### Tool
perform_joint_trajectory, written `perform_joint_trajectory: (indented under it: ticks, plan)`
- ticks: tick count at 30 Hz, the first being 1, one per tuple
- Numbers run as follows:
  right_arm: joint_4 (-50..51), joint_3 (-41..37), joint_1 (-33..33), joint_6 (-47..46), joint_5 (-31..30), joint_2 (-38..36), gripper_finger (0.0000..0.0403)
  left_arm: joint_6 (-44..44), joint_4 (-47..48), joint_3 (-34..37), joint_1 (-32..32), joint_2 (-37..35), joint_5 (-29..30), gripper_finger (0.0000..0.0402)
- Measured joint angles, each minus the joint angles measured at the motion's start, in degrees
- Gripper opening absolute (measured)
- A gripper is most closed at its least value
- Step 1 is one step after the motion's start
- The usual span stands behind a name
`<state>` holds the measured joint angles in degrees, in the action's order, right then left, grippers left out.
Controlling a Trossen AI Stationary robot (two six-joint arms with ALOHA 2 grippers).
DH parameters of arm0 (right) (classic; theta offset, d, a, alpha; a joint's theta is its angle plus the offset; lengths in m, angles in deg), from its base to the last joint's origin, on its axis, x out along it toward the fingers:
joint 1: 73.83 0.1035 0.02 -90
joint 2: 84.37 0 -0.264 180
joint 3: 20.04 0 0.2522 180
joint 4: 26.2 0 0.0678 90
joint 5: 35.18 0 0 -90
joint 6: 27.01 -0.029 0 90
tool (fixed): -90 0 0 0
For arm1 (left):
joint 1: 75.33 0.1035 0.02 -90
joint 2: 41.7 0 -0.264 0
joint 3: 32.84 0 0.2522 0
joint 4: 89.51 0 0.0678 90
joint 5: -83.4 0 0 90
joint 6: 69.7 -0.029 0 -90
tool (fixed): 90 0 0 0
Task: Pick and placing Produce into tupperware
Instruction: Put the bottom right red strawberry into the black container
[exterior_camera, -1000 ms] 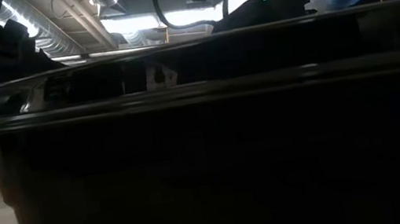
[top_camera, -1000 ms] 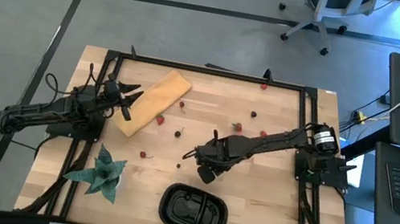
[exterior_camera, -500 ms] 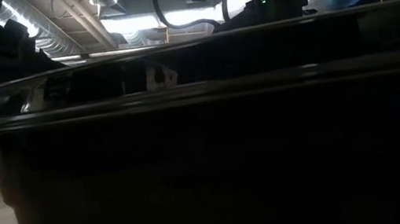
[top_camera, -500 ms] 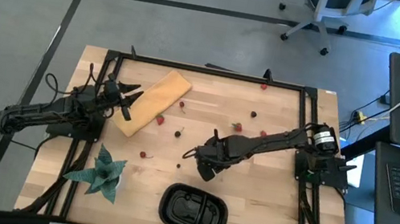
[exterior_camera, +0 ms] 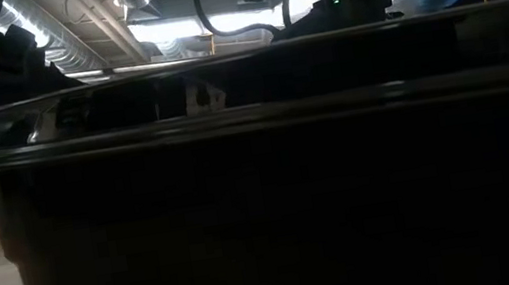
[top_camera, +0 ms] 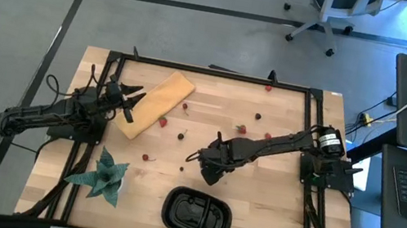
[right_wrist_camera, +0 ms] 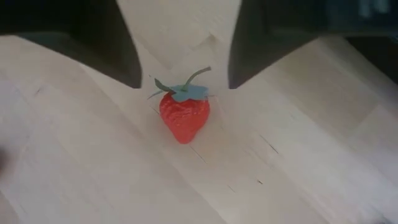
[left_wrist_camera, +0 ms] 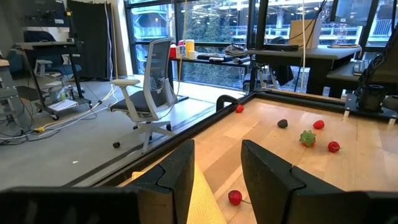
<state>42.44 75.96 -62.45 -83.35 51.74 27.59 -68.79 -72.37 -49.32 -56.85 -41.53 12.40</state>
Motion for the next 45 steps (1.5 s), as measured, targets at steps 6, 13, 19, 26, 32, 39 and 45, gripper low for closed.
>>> perform_joint_trajectory:
  ticks: [6,13,19,26,32,39,45]
  plan:
    - [-0.34,0.0,0.0,-0.15,-0.67,0.02,0.0309,0.0,0.0,0.0,-0.01,-0.01,-0.02,0.0125]
    - [-2.89,0.0,-0.43,1.38,-1.33,0.02,0.0315,0.0,0.0,0.0,-0.02,-0.02,-0.02,0.0125]
    - [-3.8,-1.09,-0.5,2.61,-1.42,0.02,0.0315,-0.02,0.02,0.0,0.0,-0.02,-0.02,0.0125]
    - [-9.54,-6.04,-0.48,1.73,-1.29,0.07,0.0315,0.0,0.02,0.0,-0.02,-0.01,-0.02,0.0125]
    - [-11.47,-8.86,-0.5,1.23,-1.26,0.07,0.0315,0.0,0.01,0.0,-0.02,-0.02,-0.01,0.0125]
    - [-12.76,-10.38,-0.5,1.14,-1.26,0.07,0.0301,-0.02,0.02,0.0,0.0,0.0,-0.02,0.0125]
    - [-14.73,-10.4,-0.57,2.73,-1.37,0.07,0.0254,-0.03,0.01,0.0,-0.01,-0.01,-0.01,0.0125]
